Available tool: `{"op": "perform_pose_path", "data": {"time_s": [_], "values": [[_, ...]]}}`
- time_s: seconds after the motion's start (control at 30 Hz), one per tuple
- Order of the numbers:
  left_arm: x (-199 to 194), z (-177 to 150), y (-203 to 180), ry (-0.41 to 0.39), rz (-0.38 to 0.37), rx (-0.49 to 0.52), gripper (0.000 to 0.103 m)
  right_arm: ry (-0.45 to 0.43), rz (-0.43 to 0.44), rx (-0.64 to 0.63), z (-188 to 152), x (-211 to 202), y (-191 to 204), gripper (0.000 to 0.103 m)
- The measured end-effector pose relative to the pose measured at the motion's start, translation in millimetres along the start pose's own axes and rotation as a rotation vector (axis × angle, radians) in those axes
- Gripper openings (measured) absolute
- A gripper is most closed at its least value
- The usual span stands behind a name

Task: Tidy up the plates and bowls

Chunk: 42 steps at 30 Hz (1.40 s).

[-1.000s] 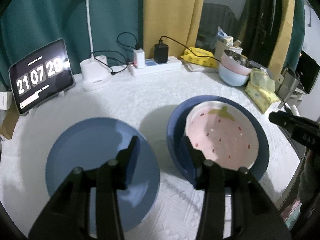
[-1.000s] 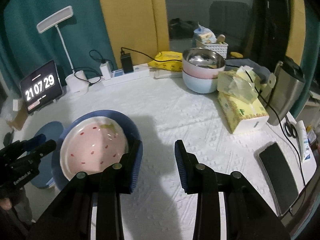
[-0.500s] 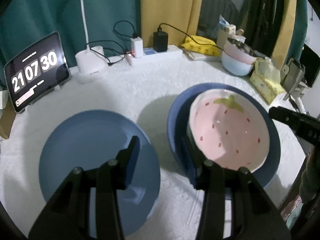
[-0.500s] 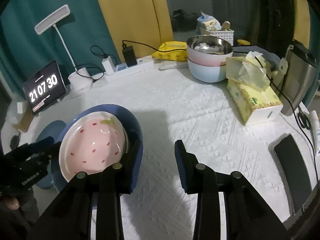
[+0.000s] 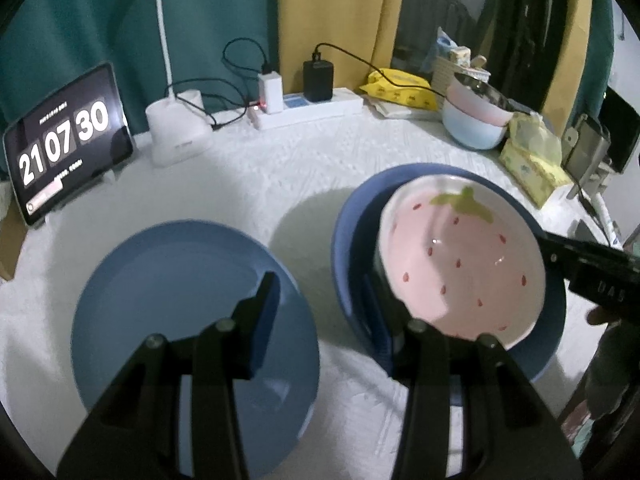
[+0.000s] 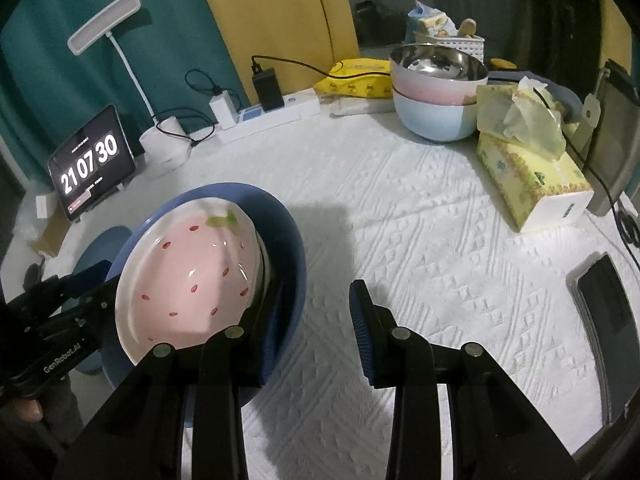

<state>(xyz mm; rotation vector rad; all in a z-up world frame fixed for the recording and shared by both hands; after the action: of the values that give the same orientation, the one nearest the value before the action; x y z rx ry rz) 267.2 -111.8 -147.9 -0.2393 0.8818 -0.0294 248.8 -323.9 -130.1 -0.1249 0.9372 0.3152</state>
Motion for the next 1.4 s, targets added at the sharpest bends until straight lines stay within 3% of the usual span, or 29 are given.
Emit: {"op": "perform_pose_path", "data": {"time_s": [0.23, 0.4, 0.5, 0.63, 0.83, 1.4], "values": [[-3, -3, -6, -0.019, -0.011, 0.043, 0.034, -0.011, -0.048, 0.018, -1, -1, 2, 0.035], [-4, -5, -10, -0.018, -0.008, 0.067, 0.029, 0.006, -0.002, 0.074, -3, 5, -4, 0.035], [-4, -7, -15, -0.014, -0.019, 0.073, 0.017, 0.009, 0.0, 0.079, -2, 5, -3, 0.035], [-3, -6, -15, -0.014, -0.026, 0.063, 0.016, 0.005, 0.012, 0.096, -3, 6, -2, 0.033], [-7, -7, -17, -0.017, -0.035, 0.056, 0.015, 0.0, 0.045, 0.096, -2, 5, 5, 0.012], [-13, -8, -18, -0.024, -0.057, 0.019, 0.013, -0.005, 0.014, 0.12, -6, 0, 7, 0.011]]}}
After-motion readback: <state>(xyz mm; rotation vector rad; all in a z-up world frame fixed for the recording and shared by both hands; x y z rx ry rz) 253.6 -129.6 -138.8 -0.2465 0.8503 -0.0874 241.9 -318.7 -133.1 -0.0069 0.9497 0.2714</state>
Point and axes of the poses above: each gripper's, at about its wrist camera, not at the fingertips, and x roughly the way its jaws point, y to its left, z to its top, the point moved 2 cm from there along x, roughly the way its jaws point, and after that the axes turned 15 degrees about -x, right-handed, at the moved point
